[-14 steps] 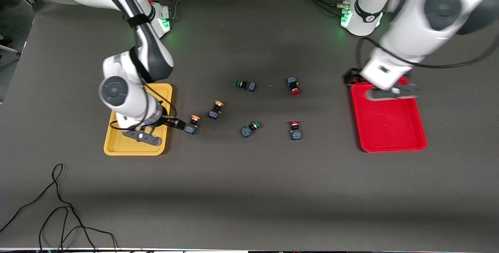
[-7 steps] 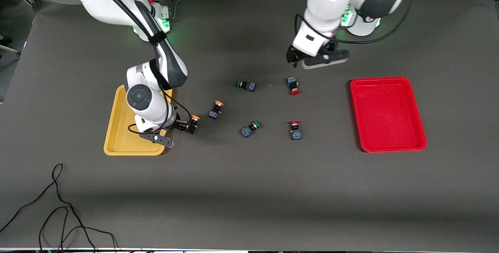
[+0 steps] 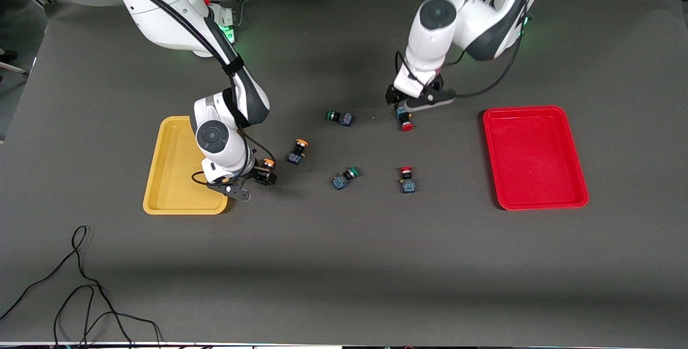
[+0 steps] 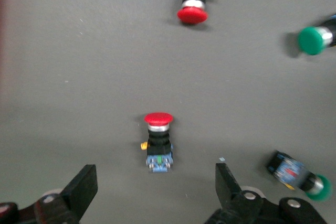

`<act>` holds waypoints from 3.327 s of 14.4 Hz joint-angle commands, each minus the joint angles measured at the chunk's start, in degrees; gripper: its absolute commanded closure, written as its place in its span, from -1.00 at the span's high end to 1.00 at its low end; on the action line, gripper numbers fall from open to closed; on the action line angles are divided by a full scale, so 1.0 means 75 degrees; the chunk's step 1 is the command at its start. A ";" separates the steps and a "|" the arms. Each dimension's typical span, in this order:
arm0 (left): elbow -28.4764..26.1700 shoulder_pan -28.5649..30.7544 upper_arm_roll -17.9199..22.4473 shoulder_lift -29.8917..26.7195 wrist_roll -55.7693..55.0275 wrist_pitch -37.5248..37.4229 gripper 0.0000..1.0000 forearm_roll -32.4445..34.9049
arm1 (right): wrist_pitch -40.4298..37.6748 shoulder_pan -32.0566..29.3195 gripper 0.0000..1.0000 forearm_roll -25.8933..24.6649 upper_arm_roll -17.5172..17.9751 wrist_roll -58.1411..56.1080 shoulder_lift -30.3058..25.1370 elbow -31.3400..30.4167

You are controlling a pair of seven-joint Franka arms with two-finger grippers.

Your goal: Place red and yellow buttons in trays

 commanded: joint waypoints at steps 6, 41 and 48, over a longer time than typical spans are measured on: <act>0.0249 0.0029 0.0203 0.1906 0.0003 0.1779 0.98 0.0498 | 0.0332 0.0185 -0.28 0.0118 -0.0046 0.0287 0.0108 -0.0003; 0.0730 0.0030 0.0132 0.2107 -0.0691 0.0608 -0.80 -0.0017 | -0.2534 -0.1210 1.00 0.0118 -0.1395 -0.2798 -0.2612 -0.0642; 0.1996 0.1339 0.0191 0.0421 0.2237 -0.2705 -0.80 -0.0040 | -0.3453 0.0300 1.00 0.1169 -0.1312 -0.0347 -0.1651 0.1565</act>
